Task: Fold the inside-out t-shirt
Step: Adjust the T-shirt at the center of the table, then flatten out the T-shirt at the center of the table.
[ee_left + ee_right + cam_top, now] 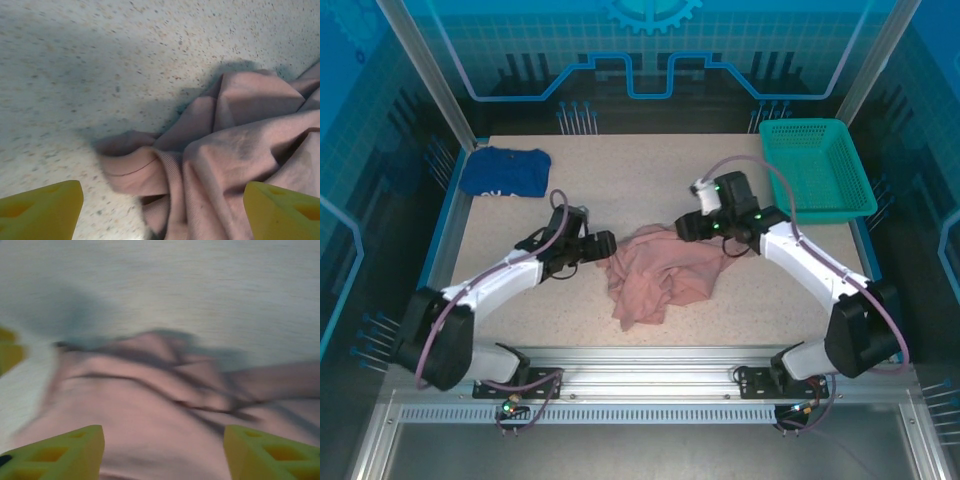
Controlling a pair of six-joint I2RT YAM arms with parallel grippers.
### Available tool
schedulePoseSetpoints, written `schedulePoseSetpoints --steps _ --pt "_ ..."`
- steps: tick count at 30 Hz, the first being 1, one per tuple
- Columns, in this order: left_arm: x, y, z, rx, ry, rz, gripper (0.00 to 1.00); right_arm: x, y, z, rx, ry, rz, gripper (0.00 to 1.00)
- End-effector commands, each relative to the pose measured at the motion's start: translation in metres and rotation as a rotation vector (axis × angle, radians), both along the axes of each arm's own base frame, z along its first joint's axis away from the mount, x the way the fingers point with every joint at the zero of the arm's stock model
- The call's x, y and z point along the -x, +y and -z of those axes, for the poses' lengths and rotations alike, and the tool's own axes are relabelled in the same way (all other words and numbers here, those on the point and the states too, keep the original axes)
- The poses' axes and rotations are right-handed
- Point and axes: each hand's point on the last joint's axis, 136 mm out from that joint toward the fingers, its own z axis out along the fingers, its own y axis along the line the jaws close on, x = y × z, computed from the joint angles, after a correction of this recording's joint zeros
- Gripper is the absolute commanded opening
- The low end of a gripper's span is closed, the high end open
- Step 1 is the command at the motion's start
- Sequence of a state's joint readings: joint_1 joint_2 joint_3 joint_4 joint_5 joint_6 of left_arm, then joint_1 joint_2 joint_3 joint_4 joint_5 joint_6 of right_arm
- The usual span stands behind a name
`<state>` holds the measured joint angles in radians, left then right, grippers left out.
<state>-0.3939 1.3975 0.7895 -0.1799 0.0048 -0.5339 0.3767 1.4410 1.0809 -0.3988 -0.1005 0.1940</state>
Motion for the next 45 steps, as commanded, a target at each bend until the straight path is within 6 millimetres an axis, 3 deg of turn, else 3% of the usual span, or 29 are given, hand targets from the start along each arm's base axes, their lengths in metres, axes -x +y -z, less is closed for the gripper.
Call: schedulePoseSetpoints --steps 1,7,10,12,15,17,19,21,24,28,32,35,37,39,40,43,45 --pt "-0.018 -0.027 -0.008 0.106 0.0 0.049 0.85 -0.018 -0.05 0.041 0.136 0.092 0.176 0.69" --pt "-0.04 -0.041 0.015 0.113 0.054 0.055 0.85 -0.056 -0.08 0.091 0.194 0.236 0.295 0.71" --pt "-0.047 -0.046 0.028 0.121 0.08 0.055 0.81 -0.07 -0.081 0.117 0.213 0.321 0.318 0.7" --pt "-0.048 -0.053 0.037 0.146 0.102 0.067 0.74 -0.076 -0.076 0.132 0.218 0.367 0.316 0.68" --pt "-0.049 -0.064 0.048 0.201 0.127 0.08 0.56 -0.084 -0.069 0.148 0.204 0.413 0.309 0.62" --pt "-0.052 -0.068 0.047 0.229 0.115 0.086 0.43 -0.089 -0.067 0.151 0.199 0.42 0.311 0.52" --pt "-0.057 -0.07 0.038 0.246 0.075 0.097 0.29 -0.096 -0.067 0.144 0.186 0.401 0.315 0.27" --pt "-0.063 -0.071 0.023 0.255 0.019 0.103 0.15 -0.106 -0.069 0.122 0.149 0.336 0.319 0.1" --pt "-0.079 -0.064 -0.02 0.27 -0.106 0.099 0.0 -0.122 -0.071 0.056 0.074 0.165 0.316 0.02" --pt "-0.093 -0.054 -0.123 0.275 -0.384 0.124 0.0 -0.125 -0.077 -0.063 -0.018 -0.095 0.315 0.0" --pt "-0.075 -0.049 -0.234 0.283 -0.662 0.19 0.0 -0.098 -0.089 -0.165 -0.082 -0.304 0.324 0.0" --pt "-0.045 -0.044 -0.282 0.304 -0.79 0.238 0.0 -0.062 -0.097 -0.209 -0.113 -0.413 0.332 0.01" --pt "-0.022 -0.043 -0.292 0.323 -0.834 0.28 0.0 -0.038 -0.102 -0.219 -0.121 -0.45 0.343 0.02" --pt "0.0 -0.043 -0.283 0.33 -0.835 0.32 0.0 -0.015 -0.108 -0.212 -0.135 -0.452 0.364 0.03" --pt "0.011 -0.042 -0.269 0.325 -0.815 0.327 0.01 -0.003 -0.109 -0.202 -0.143 -0.437 0.376 0.05" --pt "0.04 -0.042 -0.202 0.301 -0.676 0.342 0.11 0.027 -0.112 -0.137 -0.162 -0.319 0.417 0.12" --pt "0.059 -0.038 -0.145 0.263 -0.54 0.344 0.33 0.049 -0.116 -0.083 -0.134 -0.212 0.447 0.23"
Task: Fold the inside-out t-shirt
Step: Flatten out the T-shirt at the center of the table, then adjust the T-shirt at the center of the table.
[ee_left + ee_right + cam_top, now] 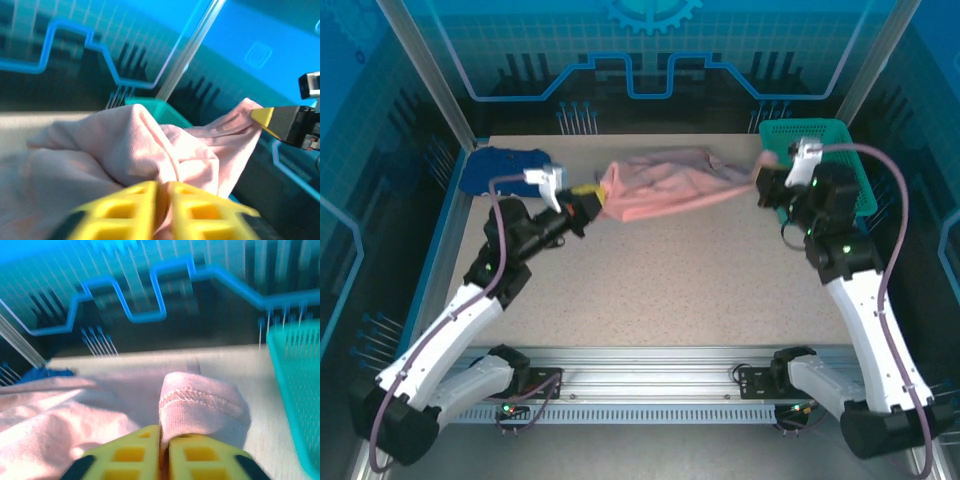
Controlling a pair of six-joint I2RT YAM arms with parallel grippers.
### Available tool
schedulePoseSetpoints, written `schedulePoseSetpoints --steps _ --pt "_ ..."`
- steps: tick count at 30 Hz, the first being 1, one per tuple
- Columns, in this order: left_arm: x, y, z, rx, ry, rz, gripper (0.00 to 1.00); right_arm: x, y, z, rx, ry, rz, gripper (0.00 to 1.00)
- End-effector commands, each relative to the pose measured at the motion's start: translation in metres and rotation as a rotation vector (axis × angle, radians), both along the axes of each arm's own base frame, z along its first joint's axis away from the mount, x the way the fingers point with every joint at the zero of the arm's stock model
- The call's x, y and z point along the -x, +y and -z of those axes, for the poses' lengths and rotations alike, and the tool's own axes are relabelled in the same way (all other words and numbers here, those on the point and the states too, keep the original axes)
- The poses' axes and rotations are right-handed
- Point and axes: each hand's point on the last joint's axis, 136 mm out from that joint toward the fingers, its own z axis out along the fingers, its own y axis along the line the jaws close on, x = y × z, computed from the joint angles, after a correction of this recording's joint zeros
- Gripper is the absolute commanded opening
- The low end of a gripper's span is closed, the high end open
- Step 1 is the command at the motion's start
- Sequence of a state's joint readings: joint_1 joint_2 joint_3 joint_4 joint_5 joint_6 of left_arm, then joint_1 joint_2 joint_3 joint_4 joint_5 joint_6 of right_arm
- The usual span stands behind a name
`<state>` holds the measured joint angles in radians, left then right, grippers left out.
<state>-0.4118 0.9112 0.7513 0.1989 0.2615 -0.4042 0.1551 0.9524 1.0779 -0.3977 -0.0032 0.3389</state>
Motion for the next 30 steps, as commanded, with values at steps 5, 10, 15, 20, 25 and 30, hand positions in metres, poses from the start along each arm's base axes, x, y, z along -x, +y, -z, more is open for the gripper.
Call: schedulePoseSetpoints --steps 5,10,15,20,25,30 --pt "0.042 0.026 0.166 -0.196 0.391 -0.086 0.6 0.058 -0.005 0.175 -0.01 0.395 0.047 0.51" --pt "0.02 0.029 0.17 -0.204 0.448 -0.182 0.7 0.04 0.025 0.189 0.006 0.43 -0.033 0.62" --pt "-0.009 0.031 0.209 -0.332 0.646 -0.277 0.73 0.003 0.054 0.203 0.107 0.496 -0.105 0.72" --pt "-0.024 0.039 0.238 -0.421 0.721 -0.334 0.74 -0.036 0.079 0.216 0.208 0.54 -0.161 0.72" --pt "-0.025 0.05 0.259 -0.391 0.79 -0.366 0.72 -0.072 0.107 0.24 0.255 0.592 -0.228 0.72" --pt "-0.033 0.044 0.265 -0.316 0.813 -0.336 0.62 -0.105 0.139 0.265 0.328 0.628 -0.28 0.72"
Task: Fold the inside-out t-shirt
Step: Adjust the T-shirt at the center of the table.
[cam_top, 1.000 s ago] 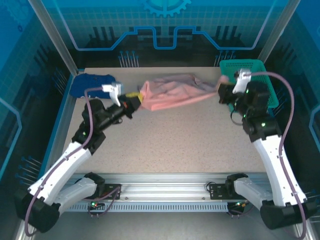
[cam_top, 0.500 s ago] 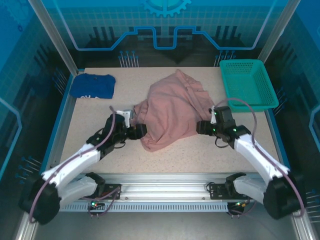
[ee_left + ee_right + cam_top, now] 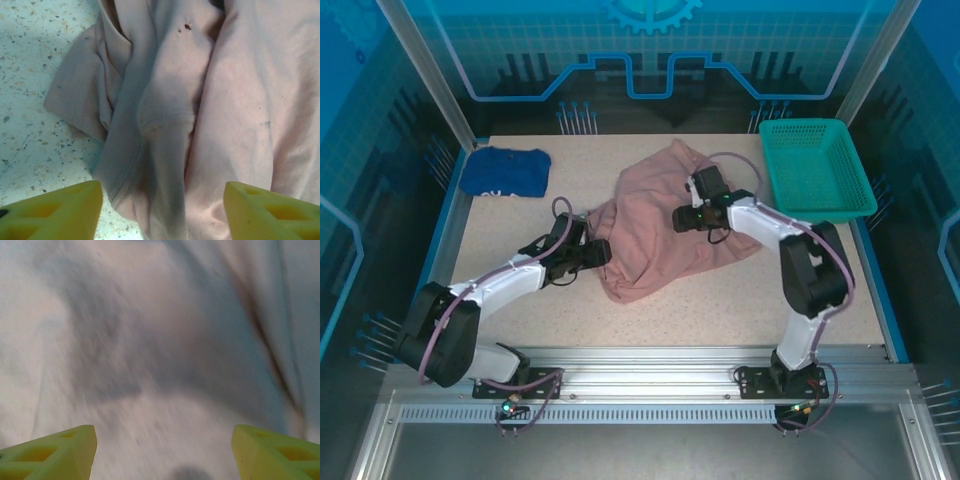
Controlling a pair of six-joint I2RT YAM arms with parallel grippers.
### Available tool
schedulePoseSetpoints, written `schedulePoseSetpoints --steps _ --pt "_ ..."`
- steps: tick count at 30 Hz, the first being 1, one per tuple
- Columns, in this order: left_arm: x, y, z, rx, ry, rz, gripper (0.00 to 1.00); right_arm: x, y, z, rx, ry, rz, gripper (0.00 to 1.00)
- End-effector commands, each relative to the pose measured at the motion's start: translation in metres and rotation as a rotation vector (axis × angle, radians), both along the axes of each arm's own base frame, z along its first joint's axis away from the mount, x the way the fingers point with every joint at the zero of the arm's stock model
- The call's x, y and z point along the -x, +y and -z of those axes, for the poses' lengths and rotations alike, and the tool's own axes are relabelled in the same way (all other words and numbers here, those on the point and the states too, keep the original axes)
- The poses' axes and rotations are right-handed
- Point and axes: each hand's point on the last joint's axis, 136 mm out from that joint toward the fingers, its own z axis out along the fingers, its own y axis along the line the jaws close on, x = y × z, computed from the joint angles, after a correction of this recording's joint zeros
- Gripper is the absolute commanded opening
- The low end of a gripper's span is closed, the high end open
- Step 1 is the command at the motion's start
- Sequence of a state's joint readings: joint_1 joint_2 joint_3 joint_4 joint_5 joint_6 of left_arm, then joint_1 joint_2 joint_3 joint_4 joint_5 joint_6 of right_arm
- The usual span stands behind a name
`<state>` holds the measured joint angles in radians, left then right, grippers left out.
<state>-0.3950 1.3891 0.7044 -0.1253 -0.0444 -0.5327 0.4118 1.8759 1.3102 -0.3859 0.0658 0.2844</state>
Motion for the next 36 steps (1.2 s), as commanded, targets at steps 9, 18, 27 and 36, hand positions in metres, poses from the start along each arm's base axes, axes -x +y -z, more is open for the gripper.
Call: schedulePoseSetpoints --steps 9,18,27,36 --pt "-0.015 -0.016 0.019 0.087 0.038 0.014 0.38 -0.034 0.049 0.056 0.087 0.131 -0.105 0.6" --pt "-0.019 -0.026 -0.065 0.2 -0.186 0.079 0.0 -0.04 0.016 -0.052 0.035 -0.085 -0.048 0.03" --pt "0.037 -0.053 -0.207 0.361 -0.487 0.295 0.0 0.021 -0.037 -0.164 -0.031 -0.249 -0.019 0.02" --pt "0.086 -0.063 -0.3 0.375 -0.727 0.434 0.0 0.042 -0.079 -0.233 0.018 -0.398 0.039 0.05"
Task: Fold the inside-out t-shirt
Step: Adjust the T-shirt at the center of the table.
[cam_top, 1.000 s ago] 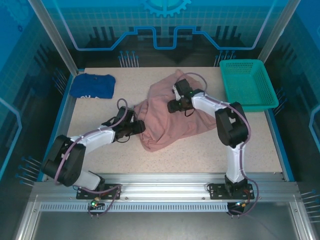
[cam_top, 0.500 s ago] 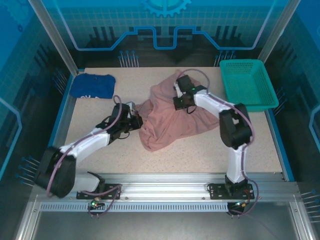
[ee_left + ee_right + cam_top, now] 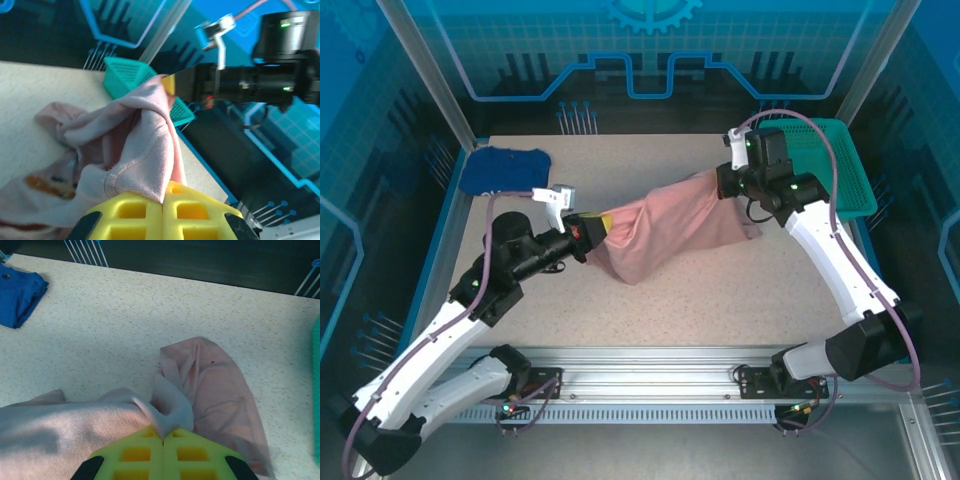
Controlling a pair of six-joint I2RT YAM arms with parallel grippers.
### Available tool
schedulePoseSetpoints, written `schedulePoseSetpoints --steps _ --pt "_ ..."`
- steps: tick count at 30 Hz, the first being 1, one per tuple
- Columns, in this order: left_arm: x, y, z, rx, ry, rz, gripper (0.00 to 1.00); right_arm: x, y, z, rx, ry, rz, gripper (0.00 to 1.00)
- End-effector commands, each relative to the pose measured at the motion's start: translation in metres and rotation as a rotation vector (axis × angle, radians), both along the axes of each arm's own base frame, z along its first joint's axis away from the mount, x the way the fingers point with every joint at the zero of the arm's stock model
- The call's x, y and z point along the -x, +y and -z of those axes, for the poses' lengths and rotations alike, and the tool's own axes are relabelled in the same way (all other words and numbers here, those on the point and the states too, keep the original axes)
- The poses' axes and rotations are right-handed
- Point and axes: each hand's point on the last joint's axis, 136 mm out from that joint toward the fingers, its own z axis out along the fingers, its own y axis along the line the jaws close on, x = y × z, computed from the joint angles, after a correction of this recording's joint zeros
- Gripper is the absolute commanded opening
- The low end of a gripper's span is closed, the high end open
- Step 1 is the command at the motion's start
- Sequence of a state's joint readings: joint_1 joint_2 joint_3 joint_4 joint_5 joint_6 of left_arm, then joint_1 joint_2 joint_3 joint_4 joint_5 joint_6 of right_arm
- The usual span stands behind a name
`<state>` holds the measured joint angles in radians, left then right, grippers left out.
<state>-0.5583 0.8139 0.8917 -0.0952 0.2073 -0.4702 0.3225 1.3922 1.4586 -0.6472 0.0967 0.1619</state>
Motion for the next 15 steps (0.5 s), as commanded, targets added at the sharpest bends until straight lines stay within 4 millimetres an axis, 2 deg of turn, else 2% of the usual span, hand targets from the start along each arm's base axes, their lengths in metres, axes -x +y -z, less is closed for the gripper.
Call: schedulePoseSetpoints --steps 1,4,7,11,12,15 --pt "0.0 0.008 -0.012 -0.067 -0.064 -0.035 0.0 0.007 -0.02 -0.01 0.051 -0.017 0.039 0.05" --pt "-0.01 0.016 -0.008 -0.134 -0.097 -0.1 0.0 0.009 -0.023 -0.006 0.051 -0.012 0.047 0.05" --pt "-0.024 0.021 0.019 -0.198 -0.064 -0.16 0.0 0.013 -0.026 0.016 0.051 0.035 0.067 0.05" --pt "-0.032 0.024 0.082 -0.29 0.069 -0.185 0.0 0.031 -0.044 0.079 0.066 0.174 0.165 0.08" --pt "-0.032 0.026 0.098 -0.308 0.097 -0.19 0.0 0.042 -0.052 0.103 0.071 0.221 0.202 0.1" --pt "-0.023 0.022 0.134 -0.3 0.155 -0.149 0.0 0.071 -0.077 0.157 0.093 0.327 0.297 0.18"
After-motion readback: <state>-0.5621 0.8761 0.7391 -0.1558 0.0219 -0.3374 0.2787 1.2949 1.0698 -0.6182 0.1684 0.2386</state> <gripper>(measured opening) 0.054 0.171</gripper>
